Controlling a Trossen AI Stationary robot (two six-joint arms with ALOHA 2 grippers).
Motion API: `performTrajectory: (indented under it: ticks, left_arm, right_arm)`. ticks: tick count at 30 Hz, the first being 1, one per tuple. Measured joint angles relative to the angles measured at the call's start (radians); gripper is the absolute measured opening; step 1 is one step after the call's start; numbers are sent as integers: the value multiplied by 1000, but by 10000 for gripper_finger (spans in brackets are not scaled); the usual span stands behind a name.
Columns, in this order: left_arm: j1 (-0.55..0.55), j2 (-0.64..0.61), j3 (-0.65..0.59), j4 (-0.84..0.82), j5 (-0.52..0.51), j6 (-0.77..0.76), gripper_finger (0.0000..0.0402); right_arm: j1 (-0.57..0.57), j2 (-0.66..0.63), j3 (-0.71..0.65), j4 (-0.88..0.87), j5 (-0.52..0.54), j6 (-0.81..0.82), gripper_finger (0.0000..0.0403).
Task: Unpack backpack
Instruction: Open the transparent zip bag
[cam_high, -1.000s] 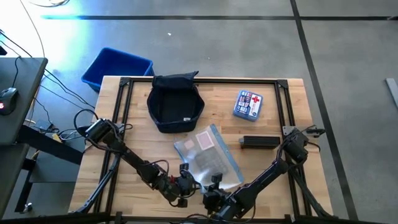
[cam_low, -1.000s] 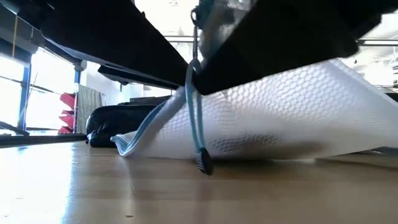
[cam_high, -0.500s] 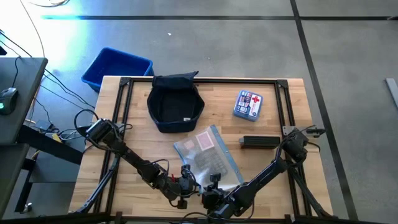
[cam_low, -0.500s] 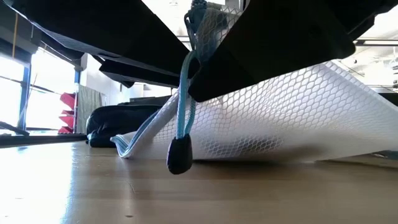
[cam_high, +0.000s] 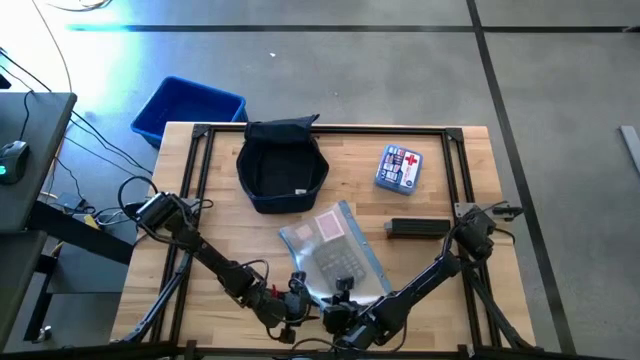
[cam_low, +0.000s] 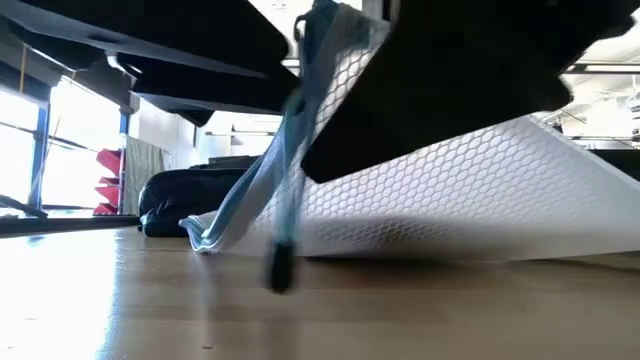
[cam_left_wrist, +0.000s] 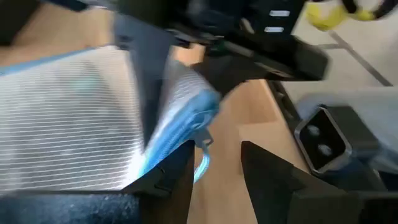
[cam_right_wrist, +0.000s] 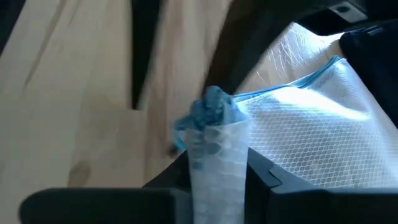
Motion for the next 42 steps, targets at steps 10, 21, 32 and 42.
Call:
performTrajectory:
  ticks: [10,21,32,42]
  left_arm:
    - [0,0,0,-39,-105,-26,113]
    - [-2,-1,0,-60,-201,9,61]
    - [0,-3,2,-236,-131,-87,2]
    - [7,-1,-2,-179,-81,-62,0]
  right_arm:
    - [-2,0,0,-1,-2,1,4]
    - [0,0,-1,49,-8,-53,2]
    - [47,0,-1,-27,56,-45,0]
    - [62,0,0,-27,56,-45,5]
